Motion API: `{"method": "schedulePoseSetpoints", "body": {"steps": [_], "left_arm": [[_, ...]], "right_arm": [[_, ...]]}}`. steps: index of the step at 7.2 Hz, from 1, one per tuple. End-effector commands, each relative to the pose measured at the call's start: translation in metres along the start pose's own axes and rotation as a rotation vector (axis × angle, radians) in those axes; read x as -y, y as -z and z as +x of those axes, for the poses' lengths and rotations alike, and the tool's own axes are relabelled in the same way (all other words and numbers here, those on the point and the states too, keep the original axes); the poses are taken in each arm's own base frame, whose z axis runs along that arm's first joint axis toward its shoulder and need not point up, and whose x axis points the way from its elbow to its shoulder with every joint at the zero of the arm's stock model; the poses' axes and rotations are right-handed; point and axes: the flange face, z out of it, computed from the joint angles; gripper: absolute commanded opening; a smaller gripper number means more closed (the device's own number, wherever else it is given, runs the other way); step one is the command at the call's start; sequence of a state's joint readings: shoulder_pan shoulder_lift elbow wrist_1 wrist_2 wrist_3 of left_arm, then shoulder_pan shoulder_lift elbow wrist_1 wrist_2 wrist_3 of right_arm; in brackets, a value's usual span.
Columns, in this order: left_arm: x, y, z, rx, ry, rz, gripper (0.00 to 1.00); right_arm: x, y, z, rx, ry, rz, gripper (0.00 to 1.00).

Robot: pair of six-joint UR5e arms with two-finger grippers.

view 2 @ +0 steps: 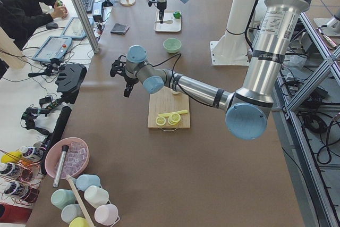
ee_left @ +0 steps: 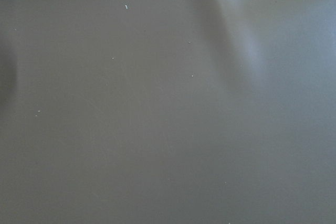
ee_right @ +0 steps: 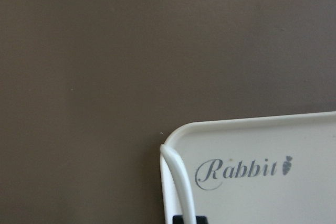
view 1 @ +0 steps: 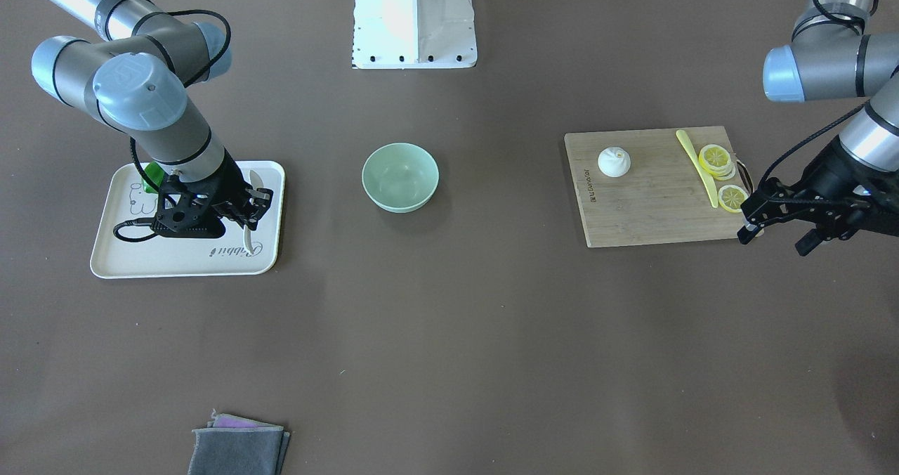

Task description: Put spoon and bun in bowl

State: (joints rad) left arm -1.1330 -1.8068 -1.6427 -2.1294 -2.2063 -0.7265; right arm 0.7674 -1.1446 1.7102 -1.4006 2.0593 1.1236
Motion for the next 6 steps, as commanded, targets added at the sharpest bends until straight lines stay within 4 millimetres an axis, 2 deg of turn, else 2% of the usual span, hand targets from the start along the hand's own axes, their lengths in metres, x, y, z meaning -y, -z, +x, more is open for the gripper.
{"method": "schedulePoseSetpoints", "body": {"steps": [1, 2, 3, 4, 5, 6], "left_arm": [[-0.035, -0.018, 0.059, -0.066, -0.013, -0.026, 0.98], [-0.073, -0.027, 0.073, -0.052, -0.049, -0.042, 0.98], [-0.114, -0.033, 0.082, -0.031, -0.084, -0.058, 0.98], [-0.14, -0.039, 0.081, -0.018, -0.093, -0.086, 0.98], [-0.156, -0.051, 0.087, -0.01, -0.107, -0.091, 0.98], [-0.173, -0.066, 0.103, -0.001, -0.1, -0.101, 0.98]], "right_arm": [[0.004, 0.035, -0.047, 0.02, -0.05, 0.008, 0.0], [0.001, 0.054, -0.067, 0.018, -0.062, 0.006, 0.0], [-0.004, 0.063, -0.084, 0.029, -0.088, 0.004, 0.0], [-0.013, 0.061, -0.1, 0.038, -0.086, -0.001, 0.0], [-0.021, 0.059, -0.114, 0.044, -0.082, -0.001, 0.0], [-0.029, 0.055, -0.129, 0.045, -0.075, 0.006, 0.0]]}}
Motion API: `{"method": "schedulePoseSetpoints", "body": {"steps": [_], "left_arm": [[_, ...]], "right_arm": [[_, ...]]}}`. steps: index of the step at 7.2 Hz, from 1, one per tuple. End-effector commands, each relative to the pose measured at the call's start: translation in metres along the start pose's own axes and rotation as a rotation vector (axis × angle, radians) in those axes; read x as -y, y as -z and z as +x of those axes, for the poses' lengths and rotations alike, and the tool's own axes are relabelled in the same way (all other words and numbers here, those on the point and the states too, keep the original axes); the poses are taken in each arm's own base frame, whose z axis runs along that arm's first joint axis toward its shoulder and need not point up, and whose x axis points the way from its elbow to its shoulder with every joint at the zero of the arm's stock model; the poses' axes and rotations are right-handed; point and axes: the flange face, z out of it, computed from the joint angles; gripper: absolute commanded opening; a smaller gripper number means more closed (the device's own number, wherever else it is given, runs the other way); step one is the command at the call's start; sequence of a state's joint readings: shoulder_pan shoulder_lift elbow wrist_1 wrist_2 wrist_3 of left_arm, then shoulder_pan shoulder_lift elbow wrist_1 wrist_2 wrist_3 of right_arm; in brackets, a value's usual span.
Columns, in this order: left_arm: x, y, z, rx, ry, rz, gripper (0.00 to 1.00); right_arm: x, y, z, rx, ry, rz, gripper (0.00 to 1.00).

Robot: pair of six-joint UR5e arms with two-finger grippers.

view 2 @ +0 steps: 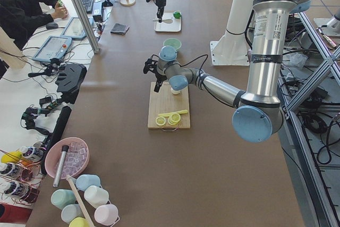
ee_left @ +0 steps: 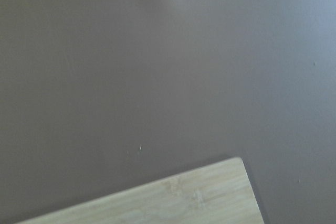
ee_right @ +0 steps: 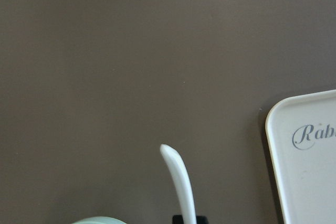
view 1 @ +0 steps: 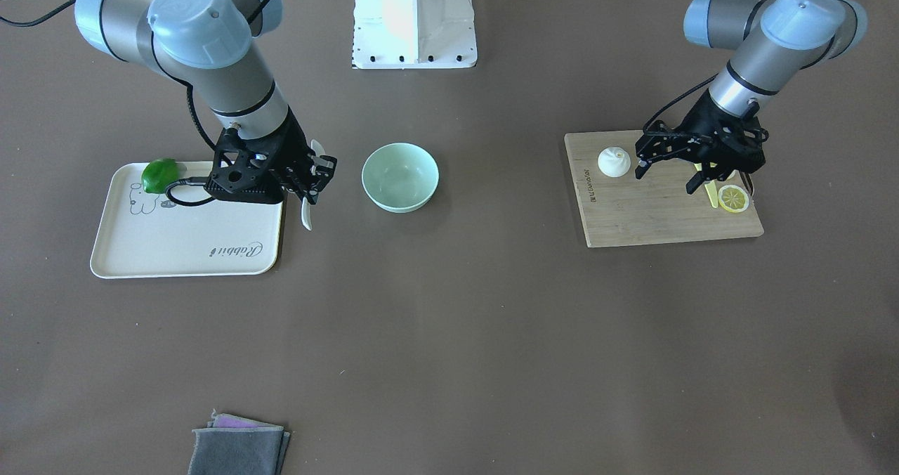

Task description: Put spoon and bun in bowl

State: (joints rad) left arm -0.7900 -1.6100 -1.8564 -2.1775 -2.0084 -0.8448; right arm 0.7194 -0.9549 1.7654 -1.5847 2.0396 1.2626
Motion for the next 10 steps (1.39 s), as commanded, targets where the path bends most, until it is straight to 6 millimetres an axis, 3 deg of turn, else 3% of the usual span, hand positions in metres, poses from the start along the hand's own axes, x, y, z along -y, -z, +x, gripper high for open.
{"method": "schedulePoseSetpoints", "body": {"steps": [1, 4, 5, 6, 7, 9, 10], "left_arm": [[-0.035, -0.031, 0.034, 0.009, 0.009, -0.017, 0.98], [-0.055, -0.046, 0.048, 0.019, -0.012, -0.025, 0.96], [-0.058, -0.049, 0.047, 0.022, -0.014, -0.033, 0.62], [-0.062, -0.051, 0.051, 0.019, -0.031, -0.04, 0.15], [-0.064, -0.049, 0.051, 0.002, -0.042, -0.031, 0.0], [-0.07, -0.039, 0.041, -0.019, -0.046, -0.016, 0.0], [-0.066, -0.026, 0.05, -0.051, -0.051, -0.008, 0.0]], "right_arm": [[-0.019, -0.007, -0.023, 0.004, 0.017, 0.006, 0.0], [-0.048, -0.016, -0.051, 0.017, 0.019, 0.009, 0.0], [-0.051, -0.021, -0.058, 0.015, 0.013, 0.013, 0.0], [-0.051, -0.024, -0.065, 0.013, 0.009, 0.01, 0.0], [-0.051, -0.021, -0.076, 0.021, 0.011, 0.013, 0.0], [-0.049, -0.022, -0.086, 0.022, 0.008, 0.013, 0.0], [-0.052, -0.027, -0.092, 0.016, 0.016, 0.021, 0.0]]}}
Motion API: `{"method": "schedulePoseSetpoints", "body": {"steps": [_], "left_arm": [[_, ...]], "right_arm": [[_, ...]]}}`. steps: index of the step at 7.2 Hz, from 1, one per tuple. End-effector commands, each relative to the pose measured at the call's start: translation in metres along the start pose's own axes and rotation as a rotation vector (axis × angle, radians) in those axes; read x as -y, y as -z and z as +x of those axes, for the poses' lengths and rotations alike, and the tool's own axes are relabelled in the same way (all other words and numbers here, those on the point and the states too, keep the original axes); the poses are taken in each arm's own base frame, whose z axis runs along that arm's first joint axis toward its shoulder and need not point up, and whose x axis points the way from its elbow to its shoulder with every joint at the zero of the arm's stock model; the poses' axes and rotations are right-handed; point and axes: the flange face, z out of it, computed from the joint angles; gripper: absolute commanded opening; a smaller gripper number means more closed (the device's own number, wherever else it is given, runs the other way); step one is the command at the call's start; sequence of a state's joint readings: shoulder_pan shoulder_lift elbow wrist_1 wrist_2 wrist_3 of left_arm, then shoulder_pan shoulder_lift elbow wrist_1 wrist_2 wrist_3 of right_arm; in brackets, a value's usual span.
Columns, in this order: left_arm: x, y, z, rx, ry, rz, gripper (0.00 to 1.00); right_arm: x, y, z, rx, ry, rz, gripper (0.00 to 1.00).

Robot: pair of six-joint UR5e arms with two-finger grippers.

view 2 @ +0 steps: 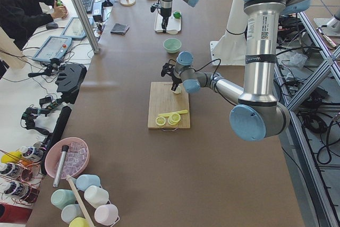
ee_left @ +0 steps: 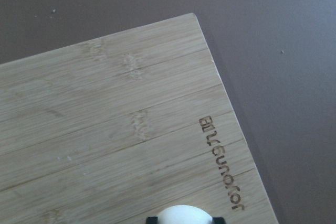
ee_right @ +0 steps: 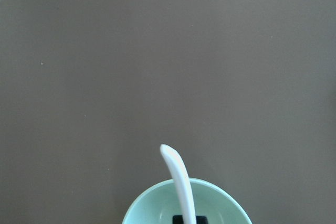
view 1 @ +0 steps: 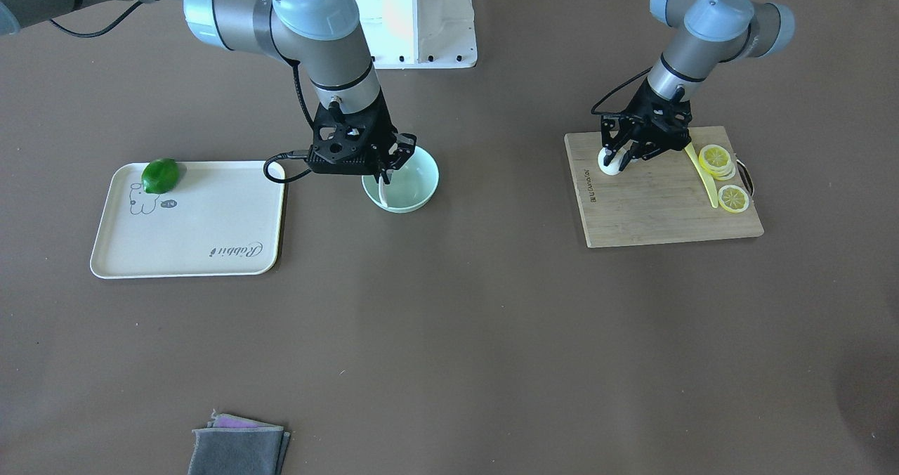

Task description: Put spoon and bun in bowl

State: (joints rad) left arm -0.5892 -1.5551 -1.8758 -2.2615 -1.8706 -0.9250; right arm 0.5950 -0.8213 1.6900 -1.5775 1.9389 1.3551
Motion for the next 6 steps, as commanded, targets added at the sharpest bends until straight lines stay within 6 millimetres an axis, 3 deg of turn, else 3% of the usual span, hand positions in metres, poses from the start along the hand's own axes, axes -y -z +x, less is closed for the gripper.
{"method": "schedulePoseSetpoints", "body": {"steps": [1, 2, 3, 4, 5, 6], "left_arm": [[0.006, 0.028, 0.017, -0.091, -0.009, -0.013, 0.0], [0.019, 0.04, 0.007, -0.104, 0.012, -0.013, 0.0], [0.024, 0.044, 0.003, -0.102, 0.021, -0.006, 0.0], [0.027, 0.043, 0.004, -0.104, 0.021, -0.002, 0.0], [0.028, 0.043, 0.004, -0.104, 0.021, -0.002, 0.0], [0.029, 0.044, 0.002, -0.1, 0.025, 0.0, 0.0]], "right_arm": [[-0.004, -0.013, -0.007, -0.023, 0.014, 0.028, 0.0], [-0.003, -0.023, -0.007, -0.025, 0.024, 0.059, 0.0], [-0.003, -0.047, -0.011, 0.017, 0.041, 0.071, 0.0], [-0.003, -0.053, -0.012, 0.037, 0.044, 0.074, 0.0], [-0.004, -0.054, -0.012, 0.037, 0.047, 0.071, 0.33], [-0.008, -0.052, -0.013, 0.042, 0.051, 0.074, 0.99]]}}
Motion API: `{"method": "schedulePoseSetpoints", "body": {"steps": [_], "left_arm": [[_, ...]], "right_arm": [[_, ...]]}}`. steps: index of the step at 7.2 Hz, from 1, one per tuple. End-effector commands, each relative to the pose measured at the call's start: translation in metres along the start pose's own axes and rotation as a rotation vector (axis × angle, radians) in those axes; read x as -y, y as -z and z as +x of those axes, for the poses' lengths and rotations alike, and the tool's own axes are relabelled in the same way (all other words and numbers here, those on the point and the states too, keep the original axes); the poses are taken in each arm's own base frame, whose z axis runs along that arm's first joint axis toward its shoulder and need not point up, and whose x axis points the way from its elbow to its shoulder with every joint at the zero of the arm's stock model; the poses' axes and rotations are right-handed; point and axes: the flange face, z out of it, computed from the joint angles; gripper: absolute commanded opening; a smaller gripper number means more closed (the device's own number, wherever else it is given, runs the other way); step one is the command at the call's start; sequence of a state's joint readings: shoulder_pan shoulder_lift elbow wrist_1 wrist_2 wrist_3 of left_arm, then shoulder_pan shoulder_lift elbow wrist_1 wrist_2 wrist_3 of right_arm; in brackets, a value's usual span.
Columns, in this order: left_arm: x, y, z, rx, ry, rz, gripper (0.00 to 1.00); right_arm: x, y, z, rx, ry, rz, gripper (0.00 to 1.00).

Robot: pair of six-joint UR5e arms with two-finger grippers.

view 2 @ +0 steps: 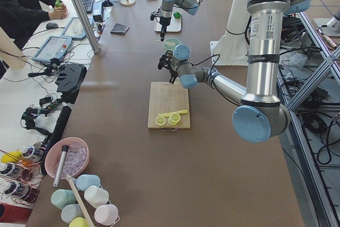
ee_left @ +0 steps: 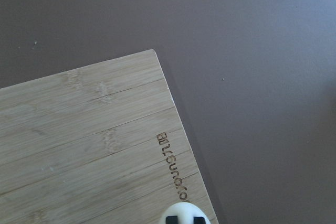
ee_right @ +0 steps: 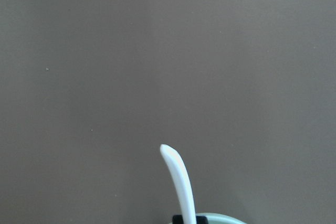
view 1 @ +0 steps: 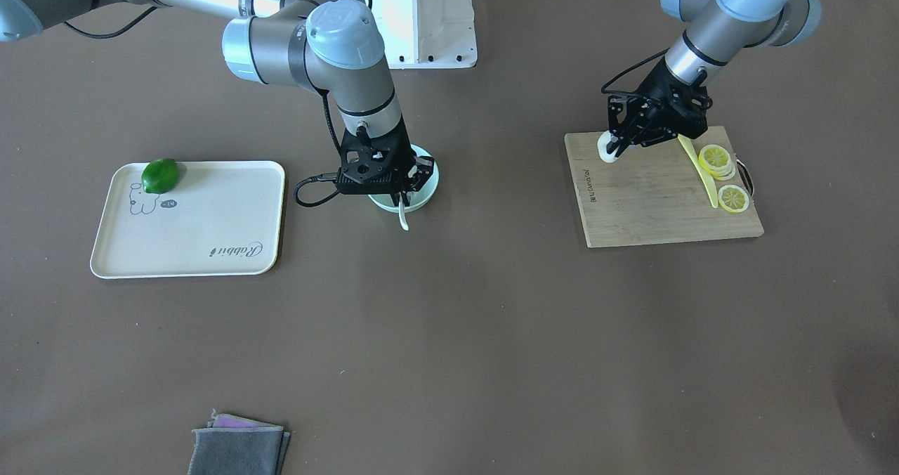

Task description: Put spoon and bun in bowl

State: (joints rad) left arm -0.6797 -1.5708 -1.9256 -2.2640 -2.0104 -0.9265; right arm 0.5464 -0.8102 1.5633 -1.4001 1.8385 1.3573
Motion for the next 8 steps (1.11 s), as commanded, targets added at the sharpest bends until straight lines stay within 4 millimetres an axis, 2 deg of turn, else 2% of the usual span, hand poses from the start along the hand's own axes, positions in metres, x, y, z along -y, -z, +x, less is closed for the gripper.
{"method": "schedulePoseSetpoints", "body": {"steps": [1, 2, 3, 4, 5, 6, 8], "left_arm": [[0.008, 0.0, 0.004, 0.005, 0.01, 0.002, 0.0], [0.027, -0.001, 0.026, 0.006, 0.018, 0.004, 0.0], [0.048, -0.001, 0.052, 0.006, 0.021, 0.008, 0.0], [0.074, 0.0, 0.089, -0.008, 0.036, 0.02, 0.0], [0.1, 0.003, 0.132, -0.026, 0.093, 0.024, 0.0], [0.128, 0.008, 0.181, -0.064, 0.118, 0.039, 0.0], [0.137, -0.008, 0.271, -0.139, 0.184, 0.047, 0.0]], "right_arm": [[-0.004, 0.005, -0.002, 0.013, 0.005, 0.001, 1.0], [-0.003, 0.016, 0.0, 0.023, 0.014, 0.004, 1.0], [0.012, 0.033, 0.009, 0.023, -0.001, -0.013, 1.0], [0.032, 0.054, 0.026, 0.026, -0.025, -0.052, 1.0], [0.038, 0.068, 0.05, 0.015, 0.011, -0.053, 1.0], [0.05, 0.077, 0.084, -0.01, 0.06, -0.055, 1.0], [0.08, 0.092, 0.148, -0.021, 0.102, -0.091, 1.0]]}}
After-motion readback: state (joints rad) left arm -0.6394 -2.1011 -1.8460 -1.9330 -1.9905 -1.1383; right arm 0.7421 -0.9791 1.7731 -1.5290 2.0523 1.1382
